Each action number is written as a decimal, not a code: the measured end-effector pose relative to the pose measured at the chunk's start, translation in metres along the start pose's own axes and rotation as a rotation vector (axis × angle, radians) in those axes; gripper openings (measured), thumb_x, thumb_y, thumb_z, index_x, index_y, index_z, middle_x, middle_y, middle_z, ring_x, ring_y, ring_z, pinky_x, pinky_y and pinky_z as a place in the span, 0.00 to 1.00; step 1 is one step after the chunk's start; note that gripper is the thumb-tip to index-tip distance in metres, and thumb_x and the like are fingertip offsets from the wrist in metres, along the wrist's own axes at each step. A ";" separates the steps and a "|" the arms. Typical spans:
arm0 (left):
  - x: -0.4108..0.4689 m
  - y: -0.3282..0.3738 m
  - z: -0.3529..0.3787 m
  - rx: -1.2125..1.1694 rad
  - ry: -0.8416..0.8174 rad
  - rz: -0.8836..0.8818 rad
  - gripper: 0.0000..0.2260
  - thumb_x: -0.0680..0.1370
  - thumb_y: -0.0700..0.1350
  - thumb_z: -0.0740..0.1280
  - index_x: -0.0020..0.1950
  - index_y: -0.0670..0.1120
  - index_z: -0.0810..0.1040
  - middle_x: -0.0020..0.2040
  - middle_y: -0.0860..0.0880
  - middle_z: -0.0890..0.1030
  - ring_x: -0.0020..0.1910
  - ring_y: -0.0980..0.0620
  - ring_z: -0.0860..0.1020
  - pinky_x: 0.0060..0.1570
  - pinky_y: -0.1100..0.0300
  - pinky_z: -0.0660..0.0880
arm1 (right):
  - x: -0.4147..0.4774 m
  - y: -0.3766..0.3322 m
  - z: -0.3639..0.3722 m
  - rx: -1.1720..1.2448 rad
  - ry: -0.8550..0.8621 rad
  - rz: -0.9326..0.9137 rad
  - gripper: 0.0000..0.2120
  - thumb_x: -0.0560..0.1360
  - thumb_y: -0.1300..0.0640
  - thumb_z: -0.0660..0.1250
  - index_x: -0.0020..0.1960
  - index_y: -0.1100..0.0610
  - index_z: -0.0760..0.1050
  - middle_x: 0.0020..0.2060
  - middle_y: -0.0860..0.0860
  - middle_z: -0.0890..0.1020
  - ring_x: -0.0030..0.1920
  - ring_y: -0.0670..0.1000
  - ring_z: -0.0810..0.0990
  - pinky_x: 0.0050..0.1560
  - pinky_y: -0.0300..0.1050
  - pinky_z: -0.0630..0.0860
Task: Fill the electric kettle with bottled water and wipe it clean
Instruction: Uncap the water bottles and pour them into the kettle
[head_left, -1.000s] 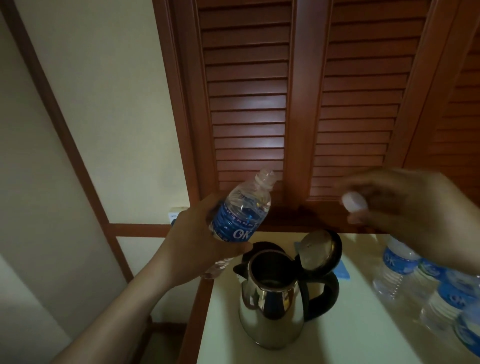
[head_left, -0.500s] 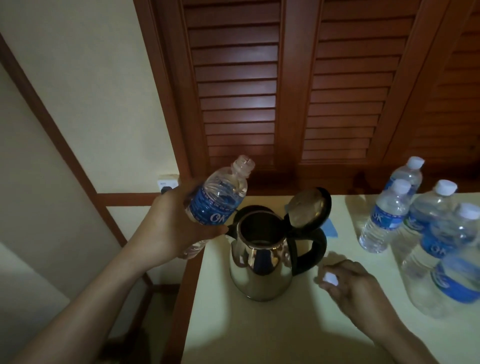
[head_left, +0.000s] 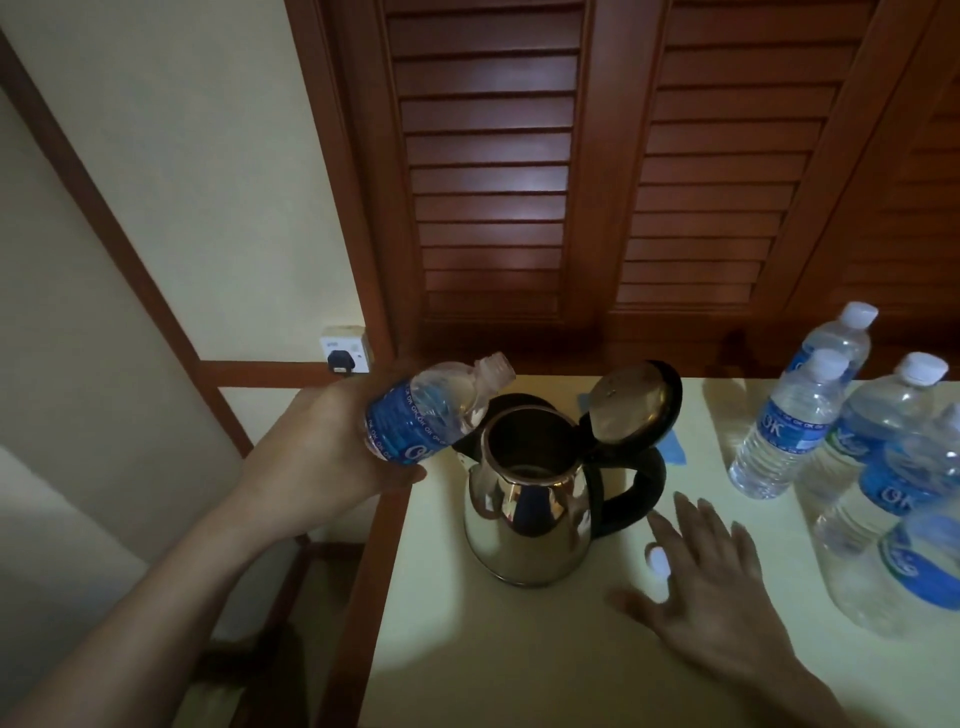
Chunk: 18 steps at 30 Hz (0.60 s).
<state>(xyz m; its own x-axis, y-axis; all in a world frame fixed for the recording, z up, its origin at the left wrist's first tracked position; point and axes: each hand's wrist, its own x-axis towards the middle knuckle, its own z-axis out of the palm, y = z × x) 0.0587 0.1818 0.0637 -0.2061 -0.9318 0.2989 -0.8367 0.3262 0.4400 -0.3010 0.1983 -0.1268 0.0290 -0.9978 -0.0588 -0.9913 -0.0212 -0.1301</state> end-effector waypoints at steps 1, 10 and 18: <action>0.000 -0.001 -0.001 0.037 0.002 0.009 0.32 0.63 0.49 0.83 0.66 0.54 0.77 0.52 0.58 0.83 0.47 0.61 0.81 0.43 0.70 0.76 | 0.000 -0.002 -0.002 -0.012 -0.018 0.020 0.54 0.65 0.15 0.41 0.82 0.44 0.41 0.82 0.50 0.39 0.80 0.52 0.35 0.77 0.57 0.33; 0.001 0.005 -0.009 0.221 -0.030 0.015 0.34 0.65 0.50 0.81 0.69 0.58 0.73 0.53 0.56 0.83 0.47 0.56 0.81 0.42 0.57 0.82 | 0.003 -0.005 -0.007 0.027 -0.001 0.090 0.61 0.60 0.13 0.41 0.82 0.49 0.43 0.82 0.48 0.41 0.81 0.48 0.39 0.80 0.54 0.41; 0.003 0.011 -0.012 0.361 -0.072 0.033 0.31 0.68 0.50 0.79 0.69 0.57 0.72 0.55 0.54 0.82 0.50 0.54 0.82 0.45 0.57 0.82 | 0.001 0.007 -0.006 -0.027 -0.002 0.024 0.57 0.62 0.14 0.39 0.82 0.46 0.39 0.81 0.47 0.36 0.80 0.47 0.36 0.79 0.52 0.41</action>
<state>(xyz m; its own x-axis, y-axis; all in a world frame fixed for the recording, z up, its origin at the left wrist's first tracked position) 0.0546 0.1842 0.0795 -0.2605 -0.9346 0.2422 -0.9515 0.2911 0.0998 -0.3082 0.1969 -0.1221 0.0051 -0.9980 -0.0635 -0.9948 0.0014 -0.1016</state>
